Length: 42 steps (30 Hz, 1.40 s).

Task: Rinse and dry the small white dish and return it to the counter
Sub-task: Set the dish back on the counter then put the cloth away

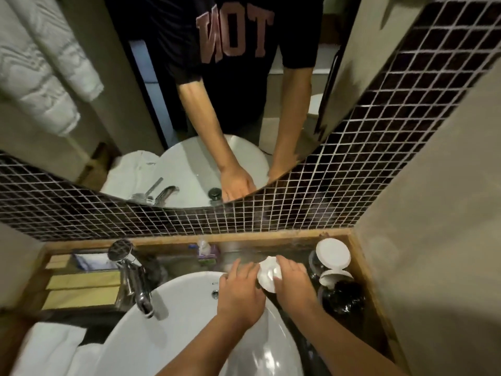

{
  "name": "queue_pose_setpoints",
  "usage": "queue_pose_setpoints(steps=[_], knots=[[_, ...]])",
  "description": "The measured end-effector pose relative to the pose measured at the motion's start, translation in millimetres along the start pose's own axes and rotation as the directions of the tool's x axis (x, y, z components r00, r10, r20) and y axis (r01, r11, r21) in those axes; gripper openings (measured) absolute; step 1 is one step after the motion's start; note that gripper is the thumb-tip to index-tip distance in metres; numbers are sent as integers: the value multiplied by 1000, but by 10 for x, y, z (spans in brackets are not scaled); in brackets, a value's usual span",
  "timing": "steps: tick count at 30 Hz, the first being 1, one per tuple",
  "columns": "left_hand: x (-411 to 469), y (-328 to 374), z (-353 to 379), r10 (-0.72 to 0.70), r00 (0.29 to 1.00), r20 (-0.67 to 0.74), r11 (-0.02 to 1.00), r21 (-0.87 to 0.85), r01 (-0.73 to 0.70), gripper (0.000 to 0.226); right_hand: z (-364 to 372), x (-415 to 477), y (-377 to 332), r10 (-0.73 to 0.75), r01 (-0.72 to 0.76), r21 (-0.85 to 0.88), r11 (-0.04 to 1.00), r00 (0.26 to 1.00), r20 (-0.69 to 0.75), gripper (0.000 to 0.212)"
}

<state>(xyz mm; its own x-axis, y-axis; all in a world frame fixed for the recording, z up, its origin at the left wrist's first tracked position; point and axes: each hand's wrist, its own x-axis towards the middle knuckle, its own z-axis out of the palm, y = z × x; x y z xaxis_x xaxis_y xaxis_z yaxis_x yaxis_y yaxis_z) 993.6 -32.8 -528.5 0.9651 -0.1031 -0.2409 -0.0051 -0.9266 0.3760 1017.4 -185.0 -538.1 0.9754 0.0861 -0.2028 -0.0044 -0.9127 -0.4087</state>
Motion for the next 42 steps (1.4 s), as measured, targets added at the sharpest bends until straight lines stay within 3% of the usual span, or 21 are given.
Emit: queue_pose_setpoints(steps=[3, 8, 21, 33, 38, 42], knots=[[26, 5, 97, 13, 1000, -12, 1000, 13, -13, 55, 169, 42, 15, 78, -80, 100, 992, 997, 24, 73], [86, 90, 250, 82, 996, -31, 996, 43, -81, 57, 210, 190, 79, 45, -47, 78, 996, 999, 32, 79], [218, 143, 390, -6, 1000, 0, 993, -120, 6, 58, 322, 200, 151, 48, -48, 187, 981, 999, 8, 78], [310, 204, 330, -73, 993, 92, 995, -57, 79, 60, 245, 155, 204, 27, -44, 254, 966, 997, 71, 87], [354, 196, 283, -128, 984, 127, 981, -127, 144, 59, 198, 96, 235, 167, -163, 356, 920, 986, 21, 62], [388, 185, 298, -129, 980, 153, 980, -129, 149, 58, 186, 129, 213, 136, -144, 285, 948, 990, 47, 54]])
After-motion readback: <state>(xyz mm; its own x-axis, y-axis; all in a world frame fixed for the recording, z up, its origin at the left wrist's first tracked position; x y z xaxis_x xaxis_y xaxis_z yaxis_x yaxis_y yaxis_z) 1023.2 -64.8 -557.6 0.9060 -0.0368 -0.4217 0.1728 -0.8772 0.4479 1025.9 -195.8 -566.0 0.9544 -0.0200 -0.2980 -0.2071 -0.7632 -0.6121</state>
